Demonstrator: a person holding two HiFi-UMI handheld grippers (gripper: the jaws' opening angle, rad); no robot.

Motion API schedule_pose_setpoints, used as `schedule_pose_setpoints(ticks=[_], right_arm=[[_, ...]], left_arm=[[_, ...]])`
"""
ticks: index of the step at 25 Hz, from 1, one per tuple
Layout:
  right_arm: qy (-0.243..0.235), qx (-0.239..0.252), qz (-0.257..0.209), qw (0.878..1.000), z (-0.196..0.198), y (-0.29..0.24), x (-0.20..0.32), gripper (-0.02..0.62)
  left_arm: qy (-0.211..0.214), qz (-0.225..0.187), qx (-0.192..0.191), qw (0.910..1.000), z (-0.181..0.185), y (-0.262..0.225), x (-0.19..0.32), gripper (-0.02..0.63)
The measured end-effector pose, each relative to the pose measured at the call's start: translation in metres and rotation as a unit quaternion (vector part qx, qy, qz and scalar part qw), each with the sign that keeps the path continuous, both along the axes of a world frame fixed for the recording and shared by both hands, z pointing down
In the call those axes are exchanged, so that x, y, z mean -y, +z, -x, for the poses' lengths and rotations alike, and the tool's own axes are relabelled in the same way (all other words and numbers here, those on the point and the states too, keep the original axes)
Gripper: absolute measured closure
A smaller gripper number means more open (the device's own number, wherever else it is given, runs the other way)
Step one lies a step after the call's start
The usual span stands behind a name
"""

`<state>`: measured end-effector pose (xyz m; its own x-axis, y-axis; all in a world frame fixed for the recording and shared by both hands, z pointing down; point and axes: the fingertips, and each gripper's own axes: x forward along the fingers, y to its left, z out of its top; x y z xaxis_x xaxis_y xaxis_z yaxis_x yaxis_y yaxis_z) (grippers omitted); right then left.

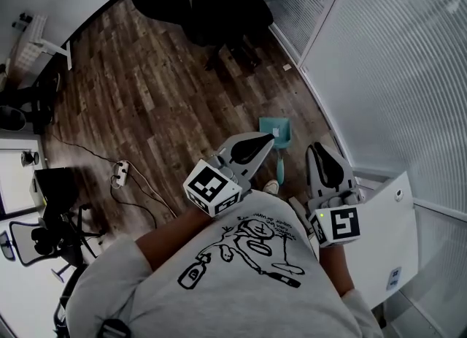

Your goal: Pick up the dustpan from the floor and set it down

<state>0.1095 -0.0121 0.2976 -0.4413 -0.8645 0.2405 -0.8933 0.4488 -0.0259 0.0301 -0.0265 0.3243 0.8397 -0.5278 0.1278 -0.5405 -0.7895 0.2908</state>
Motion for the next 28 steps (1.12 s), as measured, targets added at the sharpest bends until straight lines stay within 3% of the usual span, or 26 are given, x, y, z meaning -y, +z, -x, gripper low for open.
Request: schedule_pose_setpoints(ticks=[12,28], right_arm=[[-0.001,-0.001,-0.017,1.000,0.003,-0.014,0.001,0.589],[0.002,0.003,-0.001,1.000,0.000,0.000,0.005,0.591]], left_arm=[[-0.023,-0.031,0.003,0.9993,0.000,-0.014,0.009,0.604],[-0.033,-0.034,0.015,0.9987,0.007,-0.009,0.010,0.604]])
